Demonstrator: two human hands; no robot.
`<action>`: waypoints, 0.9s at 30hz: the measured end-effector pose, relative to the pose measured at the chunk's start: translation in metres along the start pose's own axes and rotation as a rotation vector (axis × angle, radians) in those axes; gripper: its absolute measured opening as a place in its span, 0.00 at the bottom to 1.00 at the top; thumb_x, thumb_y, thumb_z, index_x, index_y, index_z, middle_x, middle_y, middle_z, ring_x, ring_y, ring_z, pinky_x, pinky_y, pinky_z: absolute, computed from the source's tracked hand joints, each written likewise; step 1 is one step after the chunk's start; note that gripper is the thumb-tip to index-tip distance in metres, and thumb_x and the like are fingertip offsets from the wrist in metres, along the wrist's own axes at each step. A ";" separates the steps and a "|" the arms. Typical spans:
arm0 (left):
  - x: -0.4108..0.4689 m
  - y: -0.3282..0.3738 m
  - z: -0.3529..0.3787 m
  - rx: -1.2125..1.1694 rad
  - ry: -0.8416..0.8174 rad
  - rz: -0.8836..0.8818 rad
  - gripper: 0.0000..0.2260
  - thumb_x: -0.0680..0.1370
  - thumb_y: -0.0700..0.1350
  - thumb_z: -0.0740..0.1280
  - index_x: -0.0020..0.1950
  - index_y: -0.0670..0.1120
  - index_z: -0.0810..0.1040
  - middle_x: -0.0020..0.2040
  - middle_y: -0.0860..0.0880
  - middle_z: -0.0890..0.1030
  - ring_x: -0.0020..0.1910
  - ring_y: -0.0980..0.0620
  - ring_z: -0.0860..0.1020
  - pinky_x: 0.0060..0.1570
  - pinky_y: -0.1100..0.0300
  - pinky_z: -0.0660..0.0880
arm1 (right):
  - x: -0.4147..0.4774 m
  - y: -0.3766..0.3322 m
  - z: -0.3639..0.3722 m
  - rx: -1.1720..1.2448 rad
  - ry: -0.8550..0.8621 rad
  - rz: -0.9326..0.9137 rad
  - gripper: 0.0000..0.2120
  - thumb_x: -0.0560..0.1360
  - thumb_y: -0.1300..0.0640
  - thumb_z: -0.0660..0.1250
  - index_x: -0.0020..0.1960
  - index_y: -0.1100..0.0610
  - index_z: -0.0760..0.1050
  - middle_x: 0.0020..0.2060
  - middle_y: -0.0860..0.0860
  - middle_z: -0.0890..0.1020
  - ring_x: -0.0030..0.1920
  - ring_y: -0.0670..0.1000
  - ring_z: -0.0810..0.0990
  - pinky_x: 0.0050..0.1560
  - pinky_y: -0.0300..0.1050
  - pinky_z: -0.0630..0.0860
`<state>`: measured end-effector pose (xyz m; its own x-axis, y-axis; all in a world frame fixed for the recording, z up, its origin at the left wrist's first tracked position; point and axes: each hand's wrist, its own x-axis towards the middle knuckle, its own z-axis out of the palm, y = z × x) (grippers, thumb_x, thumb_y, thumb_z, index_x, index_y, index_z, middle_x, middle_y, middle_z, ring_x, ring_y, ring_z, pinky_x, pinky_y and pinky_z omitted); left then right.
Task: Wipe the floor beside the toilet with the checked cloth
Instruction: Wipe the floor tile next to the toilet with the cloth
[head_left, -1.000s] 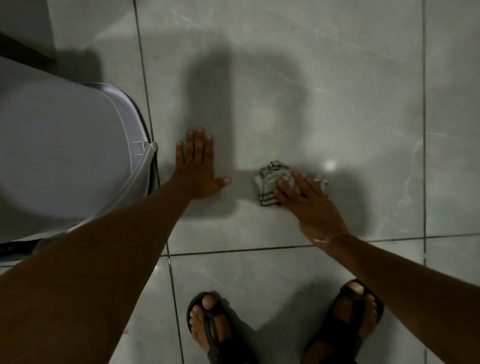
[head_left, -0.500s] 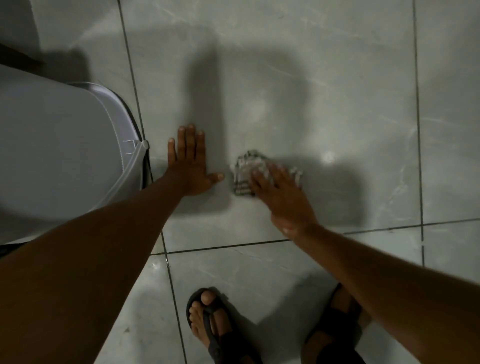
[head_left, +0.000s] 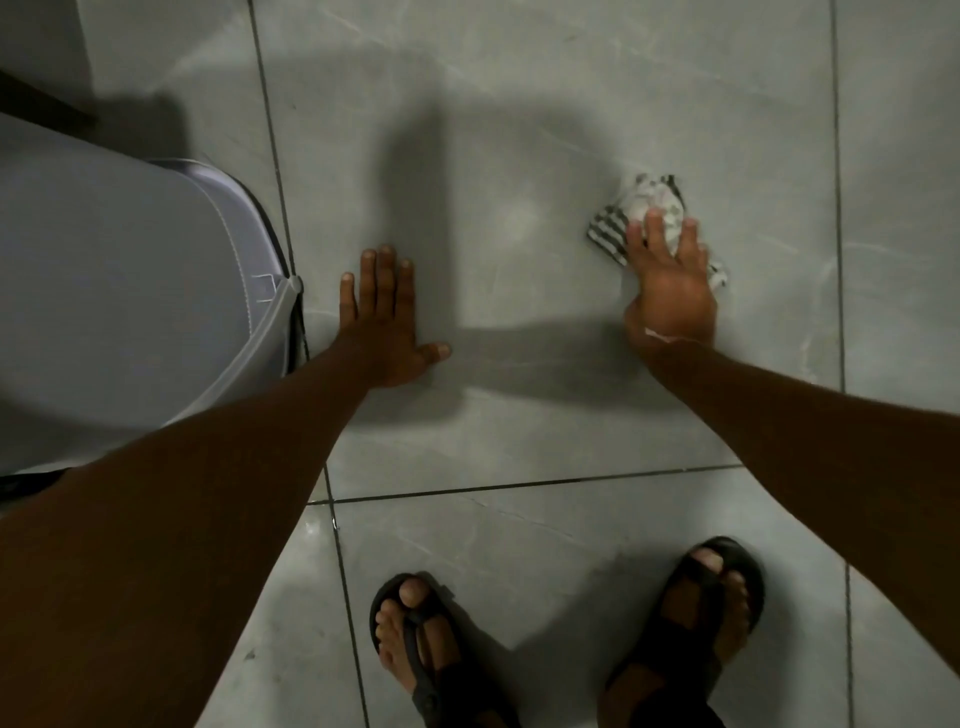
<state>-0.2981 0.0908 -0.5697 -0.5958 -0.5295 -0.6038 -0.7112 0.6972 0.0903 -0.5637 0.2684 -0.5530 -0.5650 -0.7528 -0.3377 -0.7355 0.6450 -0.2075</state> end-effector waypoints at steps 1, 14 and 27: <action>0.001 0.000 0.000 0.008 -0.009 -0.002 0.51 0.72 0.69 0.59 0.76 0.42 0.32 0.78 0.39 0.33 0.76 0.39 0.32 0.73 0.40 0.33 | 0.007 -0.011 0.001 0.017 -0.006 -0.027 0.36 0.70 0.69 0.59 0.76 0.54 0.58 0.78 0.53 0.56 0.76 0.66 0.49 0.76 0.60 0.47; 0.000 0.003 -0.004 0.025 -0.012 -0.023 0.50 0.72 0.69 0.59 0.76 0.41 0.33 0.78 0.38 0.33 0.77 0.38 0.33 0.74 0.39 0.35 | -0.132 -0.026 0.044 -0.064 -0.158 -0.593 0.37 0.63 0.79 0.56 0.67 0.57 0.74 0.68 0.55 0.74 0.69 0.66 0.69 0.68 0.64 0.60; -0.035 0.060 -0.081 -0.376 -0.158 -0.058 0.45 0.73 0.54 0.71 0.79 0.46 0.46 0.80 0.40 0.45 0.79 0.41 0.46 0.76 0.45 0.51 | -0.076 -0.024 -0.063 0.299 -0.404 -0.175 0.23 0.75 0.63 0.62 0.69 0.50 0.71 0.61 0.58 0.79 0.59 0.62 0.78 0.61 0.53 0.74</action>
<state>-0.3502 0.1116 -0.4792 -0.5067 -0.4614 -0.7283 -0.8463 0.4274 0.3180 -0.5273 0.3020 -0.4644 -0.2108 -0.7801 -0.5891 -0.6338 0.5679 -0.5252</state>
